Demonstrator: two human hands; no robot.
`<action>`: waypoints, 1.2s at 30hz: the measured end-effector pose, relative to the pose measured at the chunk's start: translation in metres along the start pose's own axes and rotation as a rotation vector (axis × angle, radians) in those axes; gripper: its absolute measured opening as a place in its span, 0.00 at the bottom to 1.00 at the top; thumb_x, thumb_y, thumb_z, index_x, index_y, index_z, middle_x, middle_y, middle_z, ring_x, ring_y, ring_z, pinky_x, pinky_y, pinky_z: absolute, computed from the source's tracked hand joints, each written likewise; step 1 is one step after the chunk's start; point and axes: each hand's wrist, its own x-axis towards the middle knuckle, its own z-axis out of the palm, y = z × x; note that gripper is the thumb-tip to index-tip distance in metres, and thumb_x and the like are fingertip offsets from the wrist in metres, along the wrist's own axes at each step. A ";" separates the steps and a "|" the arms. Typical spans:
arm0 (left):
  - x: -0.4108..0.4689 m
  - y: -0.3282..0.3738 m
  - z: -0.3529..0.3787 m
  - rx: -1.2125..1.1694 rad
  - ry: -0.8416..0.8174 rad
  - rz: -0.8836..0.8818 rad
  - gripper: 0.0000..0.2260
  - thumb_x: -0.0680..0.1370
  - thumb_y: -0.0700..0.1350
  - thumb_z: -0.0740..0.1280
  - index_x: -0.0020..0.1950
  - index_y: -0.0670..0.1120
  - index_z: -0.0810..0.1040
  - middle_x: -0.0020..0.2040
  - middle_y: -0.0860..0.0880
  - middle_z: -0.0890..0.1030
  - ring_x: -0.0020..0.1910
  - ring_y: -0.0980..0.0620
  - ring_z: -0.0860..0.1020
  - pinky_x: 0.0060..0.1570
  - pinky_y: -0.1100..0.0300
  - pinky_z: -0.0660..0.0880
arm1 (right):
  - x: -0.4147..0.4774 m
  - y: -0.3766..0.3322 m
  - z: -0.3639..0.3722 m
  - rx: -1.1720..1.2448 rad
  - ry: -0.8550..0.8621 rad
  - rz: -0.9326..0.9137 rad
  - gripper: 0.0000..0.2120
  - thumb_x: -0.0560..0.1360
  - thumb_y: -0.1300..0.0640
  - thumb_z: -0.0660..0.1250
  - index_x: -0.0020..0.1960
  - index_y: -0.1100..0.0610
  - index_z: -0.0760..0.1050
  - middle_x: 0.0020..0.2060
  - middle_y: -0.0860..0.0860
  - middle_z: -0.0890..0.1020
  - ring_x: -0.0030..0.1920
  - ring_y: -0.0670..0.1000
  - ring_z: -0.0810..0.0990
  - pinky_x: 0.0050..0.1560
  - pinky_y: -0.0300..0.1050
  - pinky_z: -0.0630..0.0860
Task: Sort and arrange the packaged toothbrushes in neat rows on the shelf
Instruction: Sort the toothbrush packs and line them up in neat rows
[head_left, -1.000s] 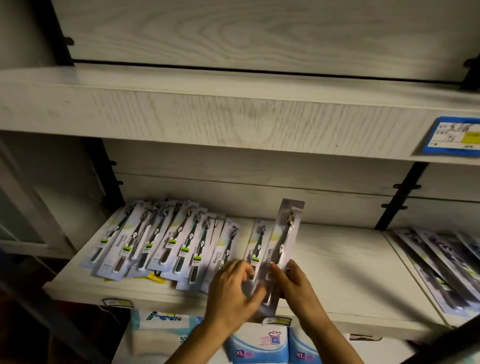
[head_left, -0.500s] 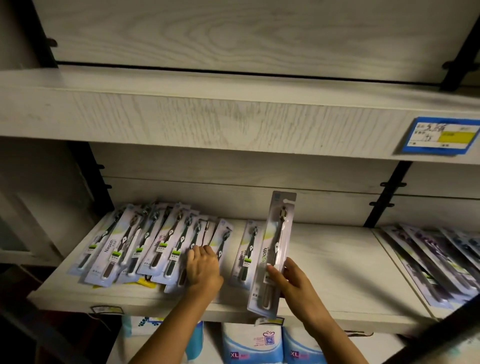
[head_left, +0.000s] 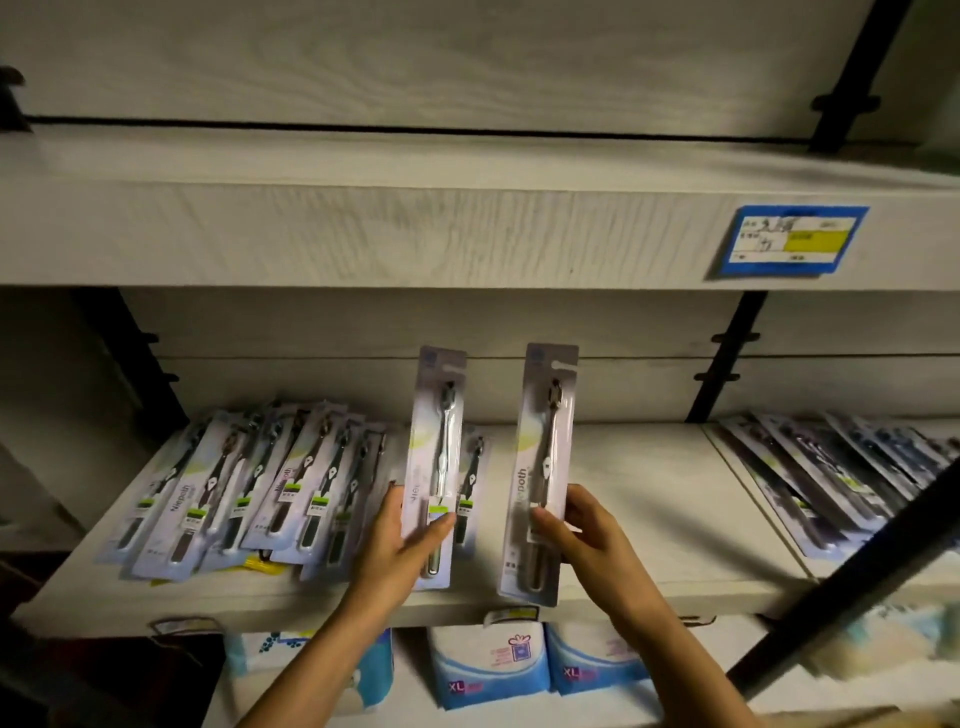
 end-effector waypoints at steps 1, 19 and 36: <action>-0.005 0.003 0.004 -0.045 -0.039 0.006 0.13 0.74 0.37 0.68 0.54 0.50 0.73 0.51 0.54 0.81 0.54 0.56 0.80 0.43 0.72 0.76 | -0.004 0.000 -0.004 -0.001 0.007 -0.013 0.15 0.75 0.55 0.64 0.61 0.52 0.70 0.55 0.48 0.80 0.52 0.45 0.82 0.43 0.37 0.80; -0.093 0.048 0.216 -0.189 -0.209 0.062 0.20 0.67 0.33 0.70 0.56 0.48 0.74 0.50 0.52 0.84 0.51 0.53 0.82 0.45 0.66 0.78 | -0.106 0.002 -0.210 -0.103 0.003 -0.159 0.17 0.72 0.49 0.65 0.59 0.50 0.72 0.52 0.45 0.82 0.52 0.44 0.82 0.48 0.40 0.80; -0.138 0.071 0.405 -0.171 -0.213 -0.009 0.22 0.64 0.31 0.71 0.53 0.48 0.76 0.47 0.49 0.85 0.46 0.51 0.83 0.39 0.63 0.80 | -0.163 0.023 -0.412 -0.101 0.023 -0.163 0.15 0.72 0.50 0.65 0.57 0.50 0.74 0.51 0.46 0.83 0.50 0.47 0.83 0.52 0.50 0.80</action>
